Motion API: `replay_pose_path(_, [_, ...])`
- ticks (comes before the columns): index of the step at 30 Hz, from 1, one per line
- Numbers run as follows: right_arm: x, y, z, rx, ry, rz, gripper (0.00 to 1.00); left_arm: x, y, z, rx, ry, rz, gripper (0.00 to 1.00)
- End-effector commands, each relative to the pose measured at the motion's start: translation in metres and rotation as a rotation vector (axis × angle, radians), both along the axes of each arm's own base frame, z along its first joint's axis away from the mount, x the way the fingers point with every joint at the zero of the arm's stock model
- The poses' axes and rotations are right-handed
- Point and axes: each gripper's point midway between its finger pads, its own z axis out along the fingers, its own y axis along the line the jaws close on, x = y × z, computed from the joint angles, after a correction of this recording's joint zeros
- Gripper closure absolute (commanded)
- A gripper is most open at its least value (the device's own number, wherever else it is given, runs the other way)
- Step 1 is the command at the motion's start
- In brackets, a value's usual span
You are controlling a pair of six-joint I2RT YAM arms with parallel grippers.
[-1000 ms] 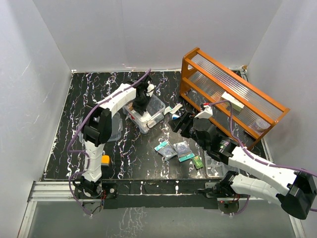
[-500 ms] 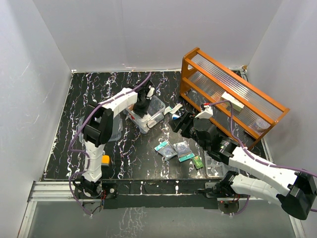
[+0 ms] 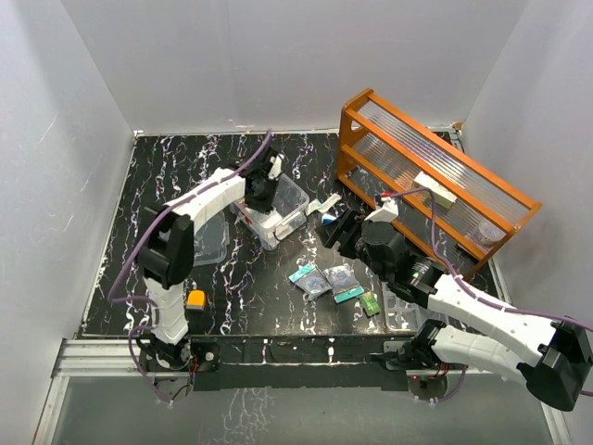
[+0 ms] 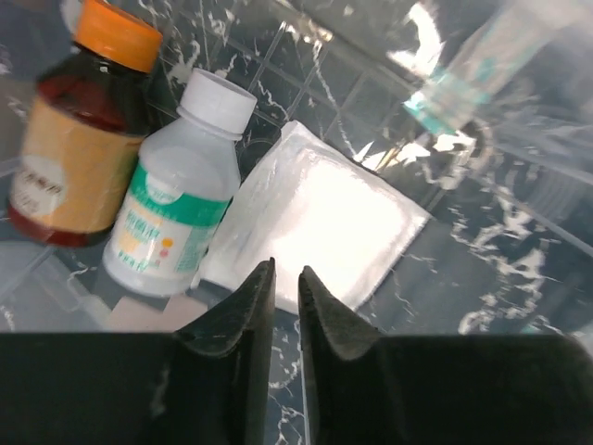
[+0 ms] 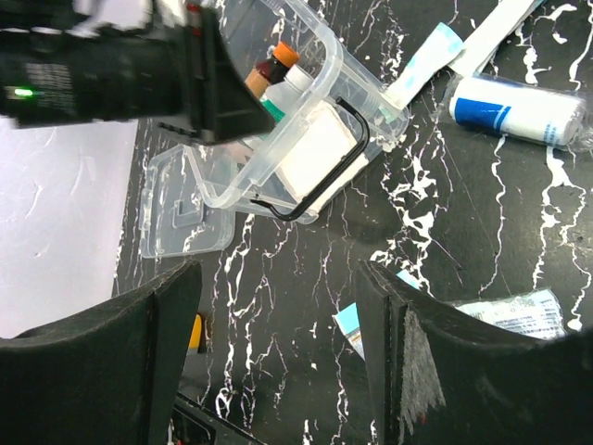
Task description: Organize the medicine kit
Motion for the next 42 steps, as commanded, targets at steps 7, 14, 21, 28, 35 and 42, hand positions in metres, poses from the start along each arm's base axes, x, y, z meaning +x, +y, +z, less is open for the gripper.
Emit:
replay_pose_path(7, [-0.007, -0.005, -0.036, -0.147, 0.092, 0.036, 0.32, -0.012, -0.016, 0.144, -0.319, -0.329, 0.007, 0.61])
replay_pose_path(14, [-0.021, 0.003, -0.082, -0.336, 0.220, 0.179, 0.32, -0.069, -0.004, 0.188, -0.523, -0.482, -0.033, 0.41])
replay_pose_path(21, [-0.034, 0.022, -0.115, -0.413, 0.312, 0.353, 0.47, -0.120, 0.013, 0.173, -0.658, -0.481, 0.040, 0.35])
replay_pose_path(28, [-0.039, 0.031, -0.138, -0.452, 0.407, 0.394, 0.59, -0.157, 0.013, 0.126, -0.764, -0.313, 0.144, 0.35])
replay_pose_path(35, [-0.050, 0.027, -0.160, -0.468, 0.469, 0.411, 0.64, -0.176, 0.001, 0.089, -0.835, -0.131, 0.211, 0.37])
replay_pose_path(42, [-0.058, 0.032, -0.172, -0.336, 0.495, 0.365, 0.69, -0.192, -0.007, 0.042, -0.828, 0.037, 0.283, 0.37])
